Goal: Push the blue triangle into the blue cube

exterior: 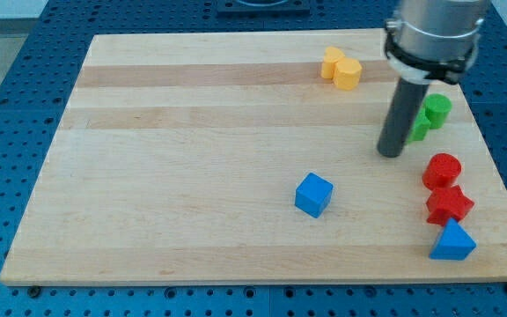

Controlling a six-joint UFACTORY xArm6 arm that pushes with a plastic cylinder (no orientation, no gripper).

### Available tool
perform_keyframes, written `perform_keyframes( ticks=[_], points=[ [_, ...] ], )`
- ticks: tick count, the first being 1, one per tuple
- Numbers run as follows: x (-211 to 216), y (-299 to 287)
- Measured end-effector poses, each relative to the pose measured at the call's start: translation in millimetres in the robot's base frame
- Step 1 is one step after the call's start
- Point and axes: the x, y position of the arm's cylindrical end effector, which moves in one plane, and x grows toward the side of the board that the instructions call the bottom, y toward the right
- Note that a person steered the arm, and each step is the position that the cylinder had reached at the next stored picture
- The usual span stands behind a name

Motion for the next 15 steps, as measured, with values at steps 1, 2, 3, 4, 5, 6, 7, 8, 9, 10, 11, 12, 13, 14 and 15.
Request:
perform_keyframes(
  ticks=[1, 2, 3, 4, 5, 6, 7, 8, 9, 10, 11, 12, 13, 14, 15],
  points=[
    [0, 6],
    [0, 30],
    [0, 81],
    [12, 112],
    [80, 105],
    [109, 104],
    [148, 101],
    [150, 101],
    [150, 91],
    [150, 66],
    [150, 44],
    [150, 22],
    [151, 2],
    [151, -16],
    [151, -34]
  ],
)
